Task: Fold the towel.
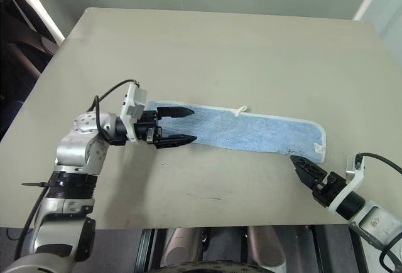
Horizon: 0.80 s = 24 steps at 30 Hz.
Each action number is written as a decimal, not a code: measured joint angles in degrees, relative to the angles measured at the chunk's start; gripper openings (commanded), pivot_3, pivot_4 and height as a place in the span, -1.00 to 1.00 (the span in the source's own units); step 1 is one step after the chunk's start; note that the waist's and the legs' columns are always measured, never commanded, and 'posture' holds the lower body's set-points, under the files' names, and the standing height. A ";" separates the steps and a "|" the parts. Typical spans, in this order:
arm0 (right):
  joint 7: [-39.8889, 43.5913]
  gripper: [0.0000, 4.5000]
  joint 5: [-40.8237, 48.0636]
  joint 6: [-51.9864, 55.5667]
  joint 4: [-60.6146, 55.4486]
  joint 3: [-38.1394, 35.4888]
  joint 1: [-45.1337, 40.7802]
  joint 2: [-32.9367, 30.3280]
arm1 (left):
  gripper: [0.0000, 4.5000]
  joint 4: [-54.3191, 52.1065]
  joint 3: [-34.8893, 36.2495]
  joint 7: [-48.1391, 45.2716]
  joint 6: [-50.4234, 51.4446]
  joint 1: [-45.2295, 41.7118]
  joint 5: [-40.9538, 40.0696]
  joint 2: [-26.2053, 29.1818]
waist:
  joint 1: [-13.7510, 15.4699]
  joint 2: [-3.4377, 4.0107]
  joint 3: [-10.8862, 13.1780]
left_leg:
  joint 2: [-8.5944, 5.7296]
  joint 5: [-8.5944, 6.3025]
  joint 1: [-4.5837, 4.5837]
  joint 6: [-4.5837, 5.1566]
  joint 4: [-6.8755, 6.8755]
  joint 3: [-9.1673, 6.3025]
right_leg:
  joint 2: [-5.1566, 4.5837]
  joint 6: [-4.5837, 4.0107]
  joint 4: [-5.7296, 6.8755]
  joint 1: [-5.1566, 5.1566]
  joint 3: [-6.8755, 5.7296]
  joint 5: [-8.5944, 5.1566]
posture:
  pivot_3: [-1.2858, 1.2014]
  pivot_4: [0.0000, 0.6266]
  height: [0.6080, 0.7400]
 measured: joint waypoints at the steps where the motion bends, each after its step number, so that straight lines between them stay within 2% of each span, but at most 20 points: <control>1: -0.73 0.98 0.28 -0.79 0.61 0.46 -0.10 -0.06 | 1.00 -0.03 -0.31 0.44 0.13 0.23 -0.01 -0.08 | 0.00 0.00 0.00 | 0.00 -0.01 -0.01 -0.02 -0.01 -0.02 | 0.00 -0.01 0.00 -0.01 0.00 -0.01 | 0.03 -0.52 0.36; 14: -3.41 0.98 1.26 -4.57 8.64 2.74 -6.82 0.56 | 1.00 -0.29 -1.95 4.08 -0.19 1.70 0.06 -1.59 | -0.03 -0.20 -0.16 | 0.00 -0.03 0.03 0.00 0.05 -0.04 | 0.00 0.03 -0.12 0.13 0.00 0.03 | 0.03 -0.52 0.36; 24: -9.01 0.98 1.46 -9.08 8.81 2.57 -9.33 1.27 | 1.00 -0.67 -3.17 5.20 -0.99 1.81 1.48 -1.29 | 0.07 -0.20 -0.17 | 0.00 -0.05 -0.01 0.02 0.04 -0.09 | -0.01 0.05 -0.30 0.19 0.00 0.04 | 0.03 -0.52 0.36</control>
